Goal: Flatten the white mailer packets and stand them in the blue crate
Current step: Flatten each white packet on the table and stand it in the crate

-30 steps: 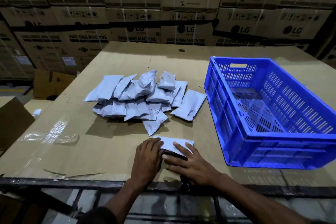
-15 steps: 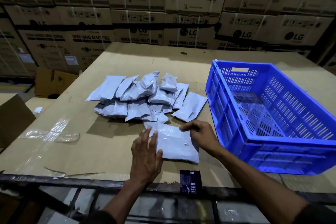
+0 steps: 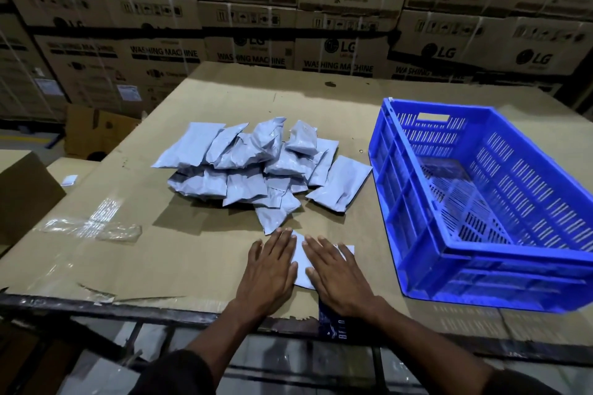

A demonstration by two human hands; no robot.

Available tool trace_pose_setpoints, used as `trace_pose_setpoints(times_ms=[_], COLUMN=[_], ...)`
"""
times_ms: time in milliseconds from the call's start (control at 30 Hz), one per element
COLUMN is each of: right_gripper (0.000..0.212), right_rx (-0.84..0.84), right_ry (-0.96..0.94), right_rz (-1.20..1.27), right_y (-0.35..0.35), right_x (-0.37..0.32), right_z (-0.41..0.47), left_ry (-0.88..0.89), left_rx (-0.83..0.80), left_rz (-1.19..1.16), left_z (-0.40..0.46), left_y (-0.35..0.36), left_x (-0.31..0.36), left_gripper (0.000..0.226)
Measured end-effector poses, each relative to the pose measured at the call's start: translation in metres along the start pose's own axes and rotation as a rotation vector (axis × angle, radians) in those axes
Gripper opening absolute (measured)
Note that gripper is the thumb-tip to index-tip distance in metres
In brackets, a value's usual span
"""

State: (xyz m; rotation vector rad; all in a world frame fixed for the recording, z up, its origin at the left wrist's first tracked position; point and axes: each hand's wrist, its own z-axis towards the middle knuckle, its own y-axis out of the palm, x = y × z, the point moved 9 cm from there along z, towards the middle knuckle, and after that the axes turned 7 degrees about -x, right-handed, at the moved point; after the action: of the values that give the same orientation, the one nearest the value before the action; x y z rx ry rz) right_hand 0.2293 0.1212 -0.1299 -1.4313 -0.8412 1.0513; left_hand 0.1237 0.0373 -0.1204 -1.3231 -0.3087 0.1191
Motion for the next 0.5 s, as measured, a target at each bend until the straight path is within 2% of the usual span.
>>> trace_pose_setpoints(times_ms=[500], right_gripper=[0.057], right_rx=[-0.061], right_ry=[0.026], right_rz=[0.058], right_y=[0.004], right_x=[0.001], right_z=[0.004], left_ry=[-0.013], left_rx=[-0.156], left_rz=[0.027], left_z=[0.002], left_y=[0.018], left_x=[-0.001], left_gripper=[0.055])
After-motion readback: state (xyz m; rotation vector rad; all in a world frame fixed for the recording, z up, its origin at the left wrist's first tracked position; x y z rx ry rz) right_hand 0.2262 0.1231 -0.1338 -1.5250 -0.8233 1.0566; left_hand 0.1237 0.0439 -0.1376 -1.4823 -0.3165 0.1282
